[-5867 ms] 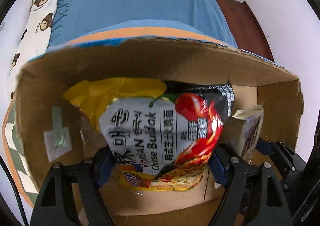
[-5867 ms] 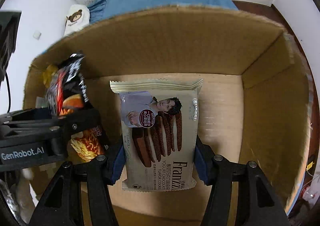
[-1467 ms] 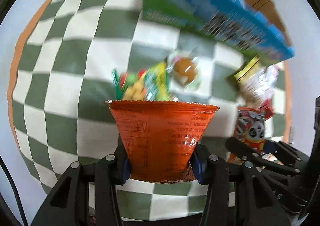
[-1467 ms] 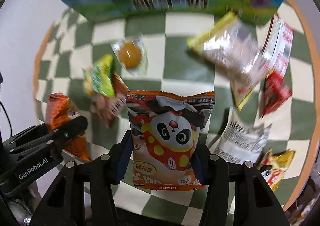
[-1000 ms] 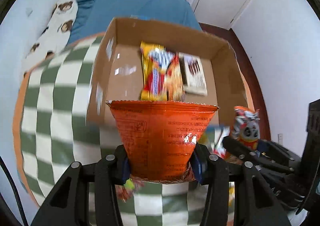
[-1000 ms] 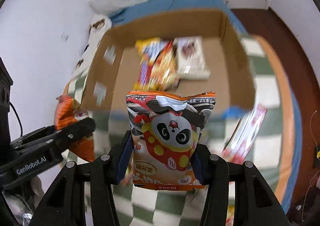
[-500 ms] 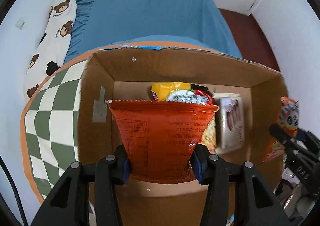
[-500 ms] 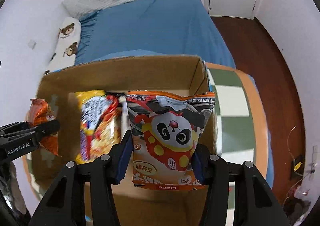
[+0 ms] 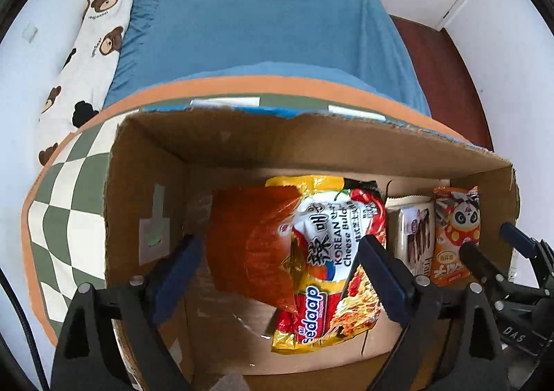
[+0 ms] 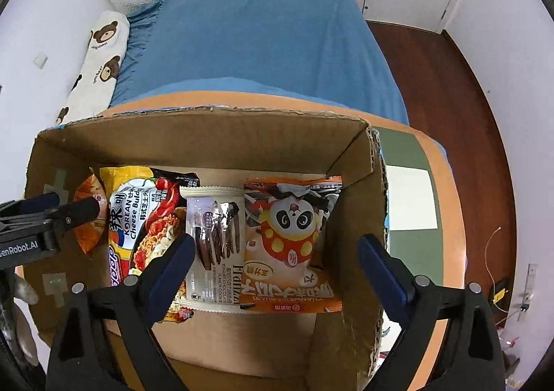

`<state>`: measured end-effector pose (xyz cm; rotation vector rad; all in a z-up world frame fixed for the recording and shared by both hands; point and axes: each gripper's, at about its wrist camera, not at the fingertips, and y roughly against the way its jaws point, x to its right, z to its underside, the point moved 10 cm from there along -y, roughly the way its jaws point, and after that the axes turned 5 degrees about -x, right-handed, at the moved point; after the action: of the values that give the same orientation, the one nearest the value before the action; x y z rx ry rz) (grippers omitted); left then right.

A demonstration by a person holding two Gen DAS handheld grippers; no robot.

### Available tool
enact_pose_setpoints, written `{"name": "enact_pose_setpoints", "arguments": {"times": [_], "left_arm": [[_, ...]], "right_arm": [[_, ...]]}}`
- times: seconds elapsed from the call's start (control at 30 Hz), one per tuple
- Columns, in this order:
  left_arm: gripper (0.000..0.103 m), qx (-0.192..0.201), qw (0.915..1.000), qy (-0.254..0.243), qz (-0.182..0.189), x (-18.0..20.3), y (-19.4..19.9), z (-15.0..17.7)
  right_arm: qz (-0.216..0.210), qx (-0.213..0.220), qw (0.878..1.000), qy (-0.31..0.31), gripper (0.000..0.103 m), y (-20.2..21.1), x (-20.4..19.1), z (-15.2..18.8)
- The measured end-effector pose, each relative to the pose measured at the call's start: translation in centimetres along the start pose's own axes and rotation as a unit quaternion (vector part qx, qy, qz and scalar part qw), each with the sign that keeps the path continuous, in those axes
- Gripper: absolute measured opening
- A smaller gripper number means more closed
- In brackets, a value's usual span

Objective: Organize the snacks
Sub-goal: 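Carry both bags into the box and release them beside the noodle pack, then withdraw both tools from the box toward the remaining snacks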

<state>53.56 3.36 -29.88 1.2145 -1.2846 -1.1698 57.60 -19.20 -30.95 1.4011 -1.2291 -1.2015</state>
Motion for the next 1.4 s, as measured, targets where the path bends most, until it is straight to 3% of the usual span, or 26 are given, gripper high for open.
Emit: {"name": "enact_pose_setpoints", "arguments": {"times": [0.23, 0.63, 1.13, 1.4], "left_arm": [[0.093, 0.028, 0.9994, -0.016, -0.015, 0.7, 1.2, 0.4], [0.093, 0.077, 0.9969, 0.006, -0.016, 0.2, 3.7, 5.4], [0.093, 0.180, 0.9833, -0.001, -0.025, 1.1, 12.0, 12.2], [0.093, 0.203, 0.9791, 0.002, -0.016, 1.2, 15.1, 16.1]], "right_arm": [[-0.002, 0.008, 1.000, -0.009, 0.098, 0.2, 0.2, 0.7], [-0.003, 0.038, 0.999, -0.023, 0.098, 2.0, 0.3, 5.5], [-0.005, 0.139, 0.990, -0.017, 0.098, 12.3, -1.2, 10.7], [-0.026, 0.165, 0.986, -0.016, 0.098, 16.6, -2.3, 14.7]]}}
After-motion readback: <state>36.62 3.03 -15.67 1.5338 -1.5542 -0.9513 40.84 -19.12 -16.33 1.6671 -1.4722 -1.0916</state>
